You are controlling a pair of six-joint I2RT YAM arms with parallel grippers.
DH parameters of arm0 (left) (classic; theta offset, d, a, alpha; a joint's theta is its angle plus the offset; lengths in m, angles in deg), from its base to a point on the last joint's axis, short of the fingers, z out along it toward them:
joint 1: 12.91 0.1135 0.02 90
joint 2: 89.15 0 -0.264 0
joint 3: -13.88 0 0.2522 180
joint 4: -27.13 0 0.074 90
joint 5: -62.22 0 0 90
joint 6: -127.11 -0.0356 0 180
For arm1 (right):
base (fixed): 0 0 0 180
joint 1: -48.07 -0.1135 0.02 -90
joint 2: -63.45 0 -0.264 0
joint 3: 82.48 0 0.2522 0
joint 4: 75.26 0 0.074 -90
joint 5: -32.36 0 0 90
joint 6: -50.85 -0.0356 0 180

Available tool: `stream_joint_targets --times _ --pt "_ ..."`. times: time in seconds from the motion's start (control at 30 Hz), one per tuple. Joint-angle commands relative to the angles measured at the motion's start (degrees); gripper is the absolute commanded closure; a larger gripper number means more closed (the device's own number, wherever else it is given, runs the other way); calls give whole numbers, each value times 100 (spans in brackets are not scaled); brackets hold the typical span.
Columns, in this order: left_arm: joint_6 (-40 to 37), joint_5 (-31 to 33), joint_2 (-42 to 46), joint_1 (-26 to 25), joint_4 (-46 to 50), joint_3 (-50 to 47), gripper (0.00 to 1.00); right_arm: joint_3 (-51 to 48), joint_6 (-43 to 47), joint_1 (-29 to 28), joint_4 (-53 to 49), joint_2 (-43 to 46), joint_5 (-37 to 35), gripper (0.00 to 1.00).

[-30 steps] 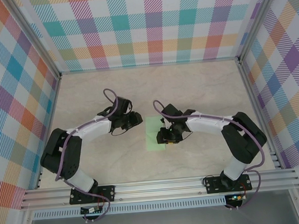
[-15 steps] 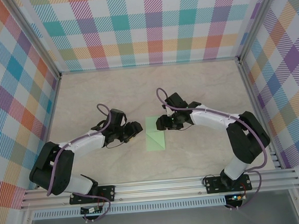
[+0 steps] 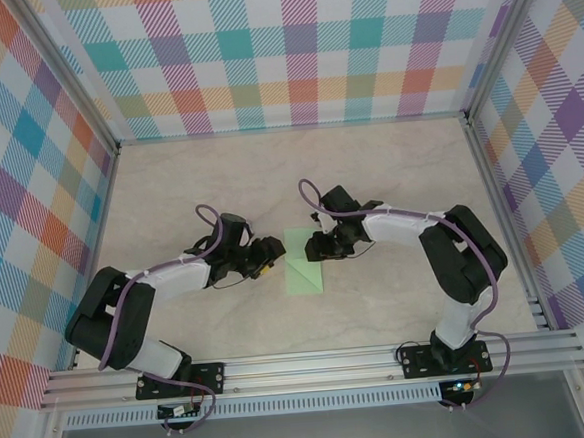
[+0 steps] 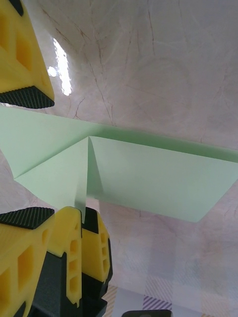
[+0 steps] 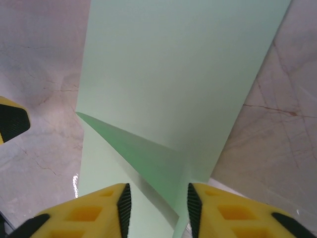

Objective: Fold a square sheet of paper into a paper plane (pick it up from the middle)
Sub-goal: Turn over the paper at the center of the table.

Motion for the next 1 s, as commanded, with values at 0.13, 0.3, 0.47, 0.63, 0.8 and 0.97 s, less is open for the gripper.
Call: stream_joint_targets --times 0.13,0.3,0.47,0.63,0.8,0.97 --pt "30 -236 -173 -118 -290 -41 42 -113 -92 128 226 -102 225 79" --pt "-42 -339 -315 -192 -510 -41 43 -217 -232 181 354 -83 215 84" --pt "-63 -490 -541 -260 -761 -20 45 -323 -373 248 477 -35 208 88" --pt "-192 -548 -709 -367 -824 99 51 -326 -392 265 474 -28 234 88" --pt "-272 -579 -843 -416 -846 250 57 -321 -391 274 457 -39 243 88" --pt "-306 -621 -1049 -452 -848 423 62 -343 -402 272 466 -38 244 88"
